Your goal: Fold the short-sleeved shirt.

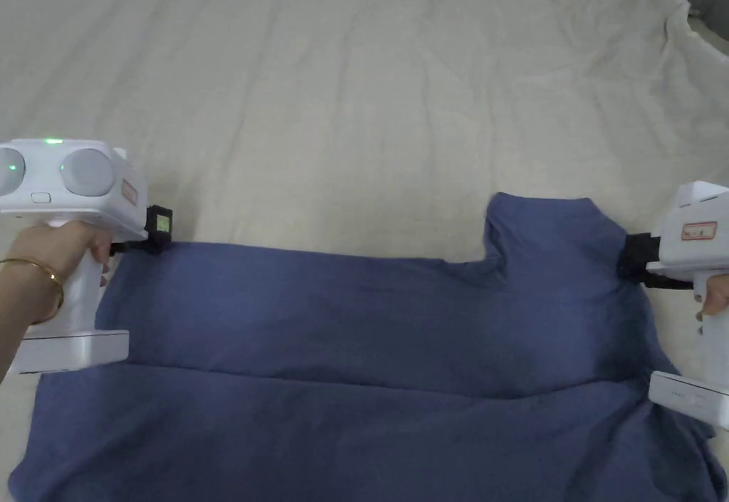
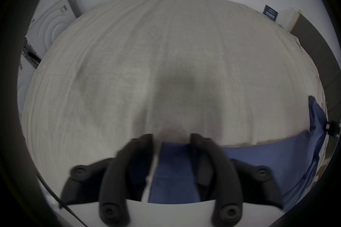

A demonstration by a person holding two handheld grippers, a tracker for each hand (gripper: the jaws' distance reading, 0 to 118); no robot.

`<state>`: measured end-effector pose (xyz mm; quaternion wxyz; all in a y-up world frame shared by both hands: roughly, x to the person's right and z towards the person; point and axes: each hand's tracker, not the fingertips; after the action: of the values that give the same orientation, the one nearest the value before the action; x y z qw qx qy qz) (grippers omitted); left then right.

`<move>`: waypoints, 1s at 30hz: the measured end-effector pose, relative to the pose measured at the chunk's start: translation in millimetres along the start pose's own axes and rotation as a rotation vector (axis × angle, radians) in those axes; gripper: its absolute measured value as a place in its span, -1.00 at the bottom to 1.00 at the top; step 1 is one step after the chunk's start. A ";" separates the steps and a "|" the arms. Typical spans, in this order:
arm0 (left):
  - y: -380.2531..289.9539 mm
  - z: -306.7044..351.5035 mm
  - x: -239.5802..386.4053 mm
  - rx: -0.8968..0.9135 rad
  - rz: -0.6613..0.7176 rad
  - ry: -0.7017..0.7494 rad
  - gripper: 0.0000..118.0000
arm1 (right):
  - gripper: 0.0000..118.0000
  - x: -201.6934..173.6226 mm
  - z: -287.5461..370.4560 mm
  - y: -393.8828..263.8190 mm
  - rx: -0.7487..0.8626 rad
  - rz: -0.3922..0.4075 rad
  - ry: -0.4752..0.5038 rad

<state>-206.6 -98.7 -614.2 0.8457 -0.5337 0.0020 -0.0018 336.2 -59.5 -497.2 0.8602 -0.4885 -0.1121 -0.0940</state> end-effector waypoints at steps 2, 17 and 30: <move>-3.1 0.6 5.1 0.018 -0.019 0.028 -0.67 | -0.98 0.3 -0.6 -0.3 0.000 0.001 -0.003; -32.4 91.0 -50.8 0.269 0.151 -0.145 -1.00 | -0.98 -1.3 53.3 -9.1 0.096 0.050 0.004; -133.0 172.1 -70.5 0.375 0.150 -0.181 -1.00 | -0.98 28.3 141.0 -77.7 0.195 -0.031 0.063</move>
<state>-276.3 -0.3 -420.0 0.9246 -0.3635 -0.0346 0.1085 328.0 21.2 -355.3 0.9051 -0.3977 -0.1013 -0.1111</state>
